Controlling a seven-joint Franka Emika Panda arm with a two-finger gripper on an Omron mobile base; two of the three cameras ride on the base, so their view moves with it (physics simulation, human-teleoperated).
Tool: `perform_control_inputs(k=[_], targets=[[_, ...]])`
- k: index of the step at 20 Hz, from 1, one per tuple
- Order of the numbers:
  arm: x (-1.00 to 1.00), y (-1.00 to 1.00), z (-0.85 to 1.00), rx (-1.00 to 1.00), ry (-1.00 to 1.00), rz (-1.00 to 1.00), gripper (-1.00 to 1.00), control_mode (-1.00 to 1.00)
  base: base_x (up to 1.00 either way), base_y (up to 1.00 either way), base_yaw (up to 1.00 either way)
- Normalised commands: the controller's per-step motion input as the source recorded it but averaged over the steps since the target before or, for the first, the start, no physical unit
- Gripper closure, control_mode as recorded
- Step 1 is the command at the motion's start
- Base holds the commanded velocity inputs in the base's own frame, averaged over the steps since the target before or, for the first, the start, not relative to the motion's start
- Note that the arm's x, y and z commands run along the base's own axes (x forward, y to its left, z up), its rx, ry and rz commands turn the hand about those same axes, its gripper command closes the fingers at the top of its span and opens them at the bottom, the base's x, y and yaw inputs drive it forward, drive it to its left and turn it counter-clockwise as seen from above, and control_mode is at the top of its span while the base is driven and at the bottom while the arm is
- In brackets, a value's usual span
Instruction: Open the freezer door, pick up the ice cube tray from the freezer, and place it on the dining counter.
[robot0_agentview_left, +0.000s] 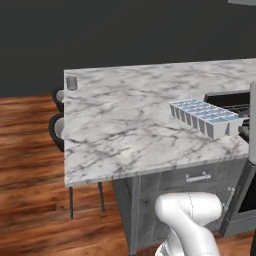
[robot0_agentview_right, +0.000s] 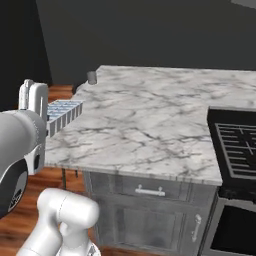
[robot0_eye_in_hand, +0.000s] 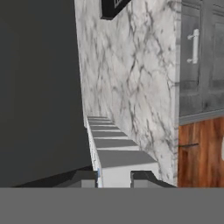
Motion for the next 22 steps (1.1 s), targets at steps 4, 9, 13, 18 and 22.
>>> perform_control_inputs(k=[4, 9, 13, 18, 22], targets=[[0.00, 0.00, 0.00, 0.00, 0.00, 0.00, 1.00, 1.00, 0.40, 0.55, 0.00], [0.00, 0.00, 0.00, 0.00, 0.00, 0.00, 1.00, 1.00, 0.34, 0.37, 0.00], [0.00, 0.00, 0.00, 0.00, 0.00, 0.00, 1.00, 1.00, 0.42, 0.16, 0.00], [0.00, 0.00, 0.00, 0.00, 0.00, 0.00, 1.00, 1.00, 0.47, 0.08, 0.00], [0.00, 0.00, 0.00, 0.00, 0.00, 0.00, 1.00, 1.00, 0.48, 0.10, 0.00]])
